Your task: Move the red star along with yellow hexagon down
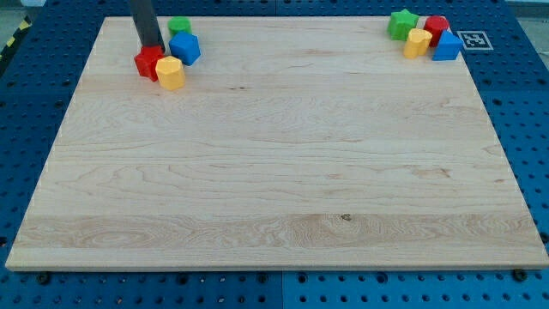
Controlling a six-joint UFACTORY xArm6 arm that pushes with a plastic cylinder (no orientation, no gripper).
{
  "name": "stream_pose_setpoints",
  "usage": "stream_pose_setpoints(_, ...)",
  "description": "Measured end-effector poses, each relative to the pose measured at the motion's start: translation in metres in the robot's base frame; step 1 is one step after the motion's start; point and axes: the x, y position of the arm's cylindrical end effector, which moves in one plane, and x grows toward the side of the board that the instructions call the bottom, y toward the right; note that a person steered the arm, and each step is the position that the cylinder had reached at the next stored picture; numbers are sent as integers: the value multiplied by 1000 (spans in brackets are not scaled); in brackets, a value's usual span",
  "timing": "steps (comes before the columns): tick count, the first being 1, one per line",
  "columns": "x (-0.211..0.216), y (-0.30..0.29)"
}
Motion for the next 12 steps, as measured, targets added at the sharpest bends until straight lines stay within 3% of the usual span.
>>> stream_pose_setpoints(3, 21, 13)
stream_pose_setpoints(8, 45, -17)
stream_pose_setpoints(12, 85, 4)
